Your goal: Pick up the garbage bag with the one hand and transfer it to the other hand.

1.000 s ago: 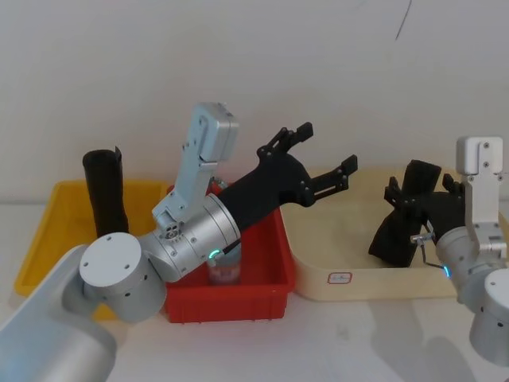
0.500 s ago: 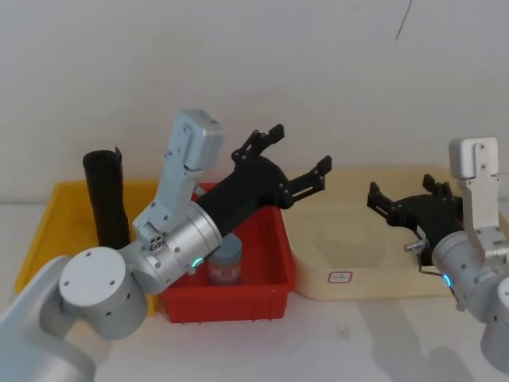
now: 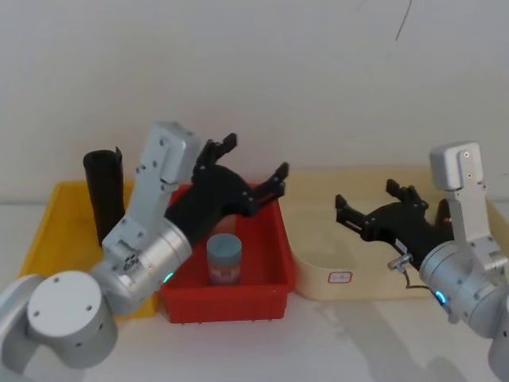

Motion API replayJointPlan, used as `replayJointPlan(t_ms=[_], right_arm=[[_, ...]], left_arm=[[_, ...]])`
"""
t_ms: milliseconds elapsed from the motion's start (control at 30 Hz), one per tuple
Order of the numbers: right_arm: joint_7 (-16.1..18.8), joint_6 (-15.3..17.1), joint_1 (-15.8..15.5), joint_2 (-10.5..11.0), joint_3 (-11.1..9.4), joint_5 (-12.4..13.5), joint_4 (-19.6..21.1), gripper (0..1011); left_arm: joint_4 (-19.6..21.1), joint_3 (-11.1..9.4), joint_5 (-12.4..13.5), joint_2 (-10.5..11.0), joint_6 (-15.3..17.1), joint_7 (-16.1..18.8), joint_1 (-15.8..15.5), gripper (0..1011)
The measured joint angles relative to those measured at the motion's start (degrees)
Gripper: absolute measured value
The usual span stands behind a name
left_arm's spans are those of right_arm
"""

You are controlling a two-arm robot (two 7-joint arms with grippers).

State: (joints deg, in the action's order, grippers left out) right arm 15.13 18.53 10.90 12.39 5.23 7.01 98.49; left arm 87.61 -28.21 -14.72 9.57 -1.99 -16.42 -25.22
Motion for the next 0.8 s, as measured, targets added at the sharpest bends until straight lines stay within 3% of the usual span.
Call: replayJointPlan(t_ms=[467,800], right_arm=[[5.72,1.91,-1.99,2.16,3.16,2.59,4.43,1000],[6.66,4.19,-2.26,2.59,5.84,2.81,5.87,1000]], left_arm=[[8.84,2.91,5.98,2.96,6.82,9.51,6.68,1000],[14.01,5.59,8.68,4.68,10.79,14.52,11.32,1000]])
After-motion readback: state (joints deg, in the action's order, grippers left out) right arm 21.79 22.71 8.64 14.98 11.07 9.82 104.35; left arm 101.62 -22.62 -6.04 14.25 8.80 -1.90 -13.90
